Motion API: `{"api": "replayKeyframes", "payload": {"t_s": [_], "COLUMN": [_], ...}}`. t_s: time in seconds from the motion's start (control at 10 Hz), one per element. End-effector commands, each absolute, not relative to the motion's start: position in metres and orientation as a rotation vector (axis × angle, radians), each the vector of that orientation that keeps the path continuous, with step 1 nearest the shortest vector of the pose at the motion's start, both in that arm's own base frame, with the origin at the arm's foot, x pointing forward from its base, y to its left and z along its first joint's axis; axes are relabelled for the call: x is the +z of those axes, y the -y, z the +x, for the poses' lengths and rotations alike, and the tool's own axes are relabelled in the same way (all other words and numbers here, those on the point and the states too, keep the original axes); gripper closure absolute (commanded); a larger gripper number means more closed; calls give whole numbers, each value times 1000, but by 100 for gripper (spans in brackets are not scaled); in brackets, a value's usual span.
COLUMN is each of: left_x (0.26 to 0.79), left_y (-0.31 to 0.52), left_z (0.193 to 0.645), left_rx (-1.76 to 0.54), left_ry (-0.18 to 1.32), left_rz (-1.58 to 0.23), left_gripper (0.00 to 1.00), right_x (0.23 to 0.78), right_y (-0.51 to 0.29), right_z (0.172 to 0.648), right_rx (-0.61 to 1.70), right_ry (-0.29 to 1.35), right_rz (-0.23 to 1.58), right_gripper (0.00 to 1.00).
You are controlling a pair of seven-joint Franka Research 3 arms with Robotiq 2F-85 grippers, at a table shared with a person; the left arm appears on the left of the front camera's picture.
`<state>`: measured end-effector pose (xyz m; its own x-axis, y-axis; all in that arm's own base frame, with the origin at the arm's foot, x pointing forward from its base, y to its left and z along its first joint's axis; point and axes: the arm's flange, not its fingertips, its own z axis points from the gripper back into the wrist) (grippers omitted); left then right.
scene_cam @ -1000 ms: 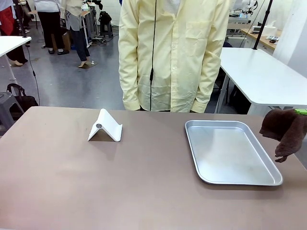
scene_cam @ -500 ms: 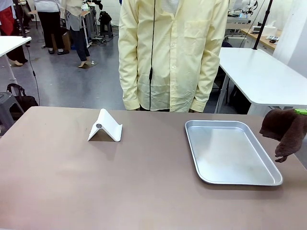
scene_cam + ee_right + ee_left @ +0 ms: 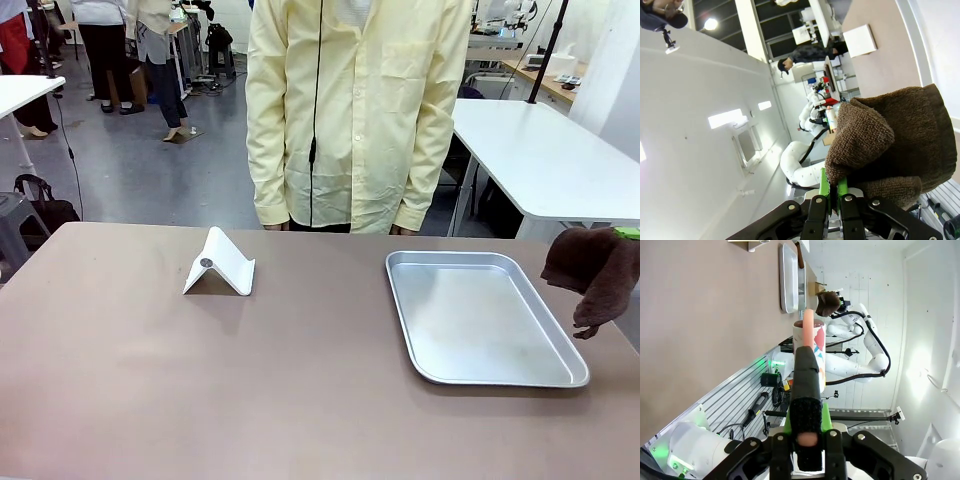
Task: Clean the surface of the table.
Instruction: Return the Lint Roller and towel to their original positions.
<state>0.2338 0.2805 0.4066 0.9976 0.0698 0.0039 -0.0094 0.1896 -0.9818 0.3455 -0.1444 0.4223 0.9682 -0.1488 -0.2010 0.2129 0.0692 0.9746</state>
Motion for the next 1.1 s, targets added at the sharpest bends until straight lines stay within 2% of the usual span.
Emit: {"api": "replayKeyframes", "payload": {"t_s": [0.0, 0.7, 1.0], "left_x": [412, 407, 444], "left_y": [-282, -280, -230], "left_z": [235, 234, 270], "left_rx": [72, 56, 23], "left_ry": [51, 51, 81], "left_rz": [-1389, -1379, -1327], "left_gripper": [78, 78, 78], "right_x": [426, 422, 447], "right_y": [145, 144, 86], "right_z": [347, 345, 359], "right_rx": [-251, -272, -178], "right_ry": [-41, -53, 7], "right_rz": [1498, 1477, 1423], "right_gripper": [94, 94, 94]}}
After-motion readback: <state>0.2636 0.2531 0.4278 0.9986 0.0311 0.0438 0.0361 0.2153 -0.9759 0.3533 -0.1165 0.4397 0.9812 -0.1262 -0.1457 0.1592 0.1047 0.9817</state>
